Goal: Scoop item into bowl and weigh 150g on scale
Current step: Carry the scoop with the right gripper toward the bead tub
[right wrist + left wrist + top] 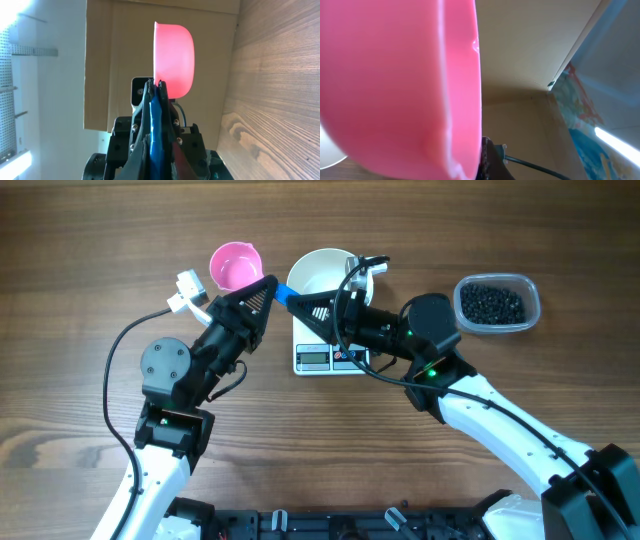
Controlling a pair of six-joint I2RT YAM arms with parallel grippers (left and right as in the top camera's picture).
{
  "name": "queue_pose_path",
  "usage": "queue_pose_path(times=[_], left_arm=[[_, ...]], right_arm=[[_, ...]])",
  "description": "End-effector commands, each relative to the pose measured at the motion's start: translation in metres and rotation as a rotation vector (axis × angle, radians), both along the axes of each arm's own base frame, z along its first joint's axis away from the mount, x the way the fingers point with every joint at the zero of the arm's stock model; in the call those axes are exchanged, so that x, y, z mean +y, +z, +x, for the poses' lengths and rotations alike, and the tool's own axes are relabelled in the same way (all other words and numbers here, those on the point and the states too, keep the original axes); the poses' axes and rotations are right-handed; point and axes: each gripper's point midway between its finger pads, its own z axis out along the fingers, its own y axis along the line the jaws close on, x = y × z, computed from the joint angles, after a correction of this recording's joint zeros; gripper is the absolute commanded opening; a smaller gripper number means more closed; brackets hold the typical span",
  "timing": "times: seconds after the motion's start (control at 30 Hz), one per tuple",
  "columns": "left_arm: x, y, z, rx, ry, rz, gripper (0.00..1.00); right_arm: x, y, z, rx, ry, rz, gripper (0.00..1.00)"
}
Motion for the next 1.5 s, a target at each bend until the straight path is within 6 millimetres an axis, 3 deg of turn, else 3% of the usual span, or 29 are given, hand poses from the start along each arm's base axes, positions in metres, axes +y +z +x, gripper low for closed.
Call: queue_pose_path(times=[0.0, 0.1, 0.13, 0.2, 0.47, 0.67, 0.77, 0.8, 1.03, 1.27, 1.47], left_arm=[[-0.004, -0.005, -0.002, 0.011, -0.018, 0.008, 0.27], [-0.004, -0.005, -0.002, 0.011, -0.018, 0.008, 0.75], [-0.004, -0.005, -0.002, 0.011, -0.018, 0.008, 0.83], [-0.004, -0.005, -0.002, 0.011, -0.021, 0.008, 0.87], [-0.01, -0.005, -0.006, 0.01, -0.062, 0.011, 0.88], [-0.016, -0.006, -0.012, -0.085, -0.105, 0.133, 0.88], [-0.016, -0.008, -0.012, -0.118, -0.102, 0.184, 1.0], [-0.016, -0.008, -0.012, -0.125, -0.102, 0.197, 1.0], [-0.016, -0.033, -0.012, -0.124, -0.11, 0.347, 1.0], [-0.015, -0.046, -0.013, -0.091, -0.151, 0.527, 0.99], [0.013, -0.059, -0.019, 0.086, -0.117, 0.801, 1.0]], right_arm=[[0.003, 0.002, -0.001, -0.016, 0.014, 0.005, 0.04], [0.002, 0.002, 0.002, -0.043, -0.007, -0.002, 0.04], [0.001, 0.002, 0.003, -0.047, -0.017, -0.003, 0.04], [-0.001, 0.003, 0.008, -0.058, -0.049, -0.004, 0.04], [-0.028, 0.008, 0.045, -0.189, -0.252, -0.043, 0.04], [-0.08, 0.023, 0.078, -0.279, -0.39, -0.076, 0.04], [-0.112, 0.034, 0.09, -0.324, -0.449, -0.138, 0.04], [-0.12, 0.037, 0.091, -0.333, -0.469, -0.162, 0.04], [-0.162, 0.043, 0.083, -0.381, -0.584, -0.385, 0.04], [-0.179, 0.049, 0.062, -0.382, -0.568, -0.599, 0.04], [-0.216, 0.046, 0.051, -0.318, -0.64, -0.903, 0.04]])
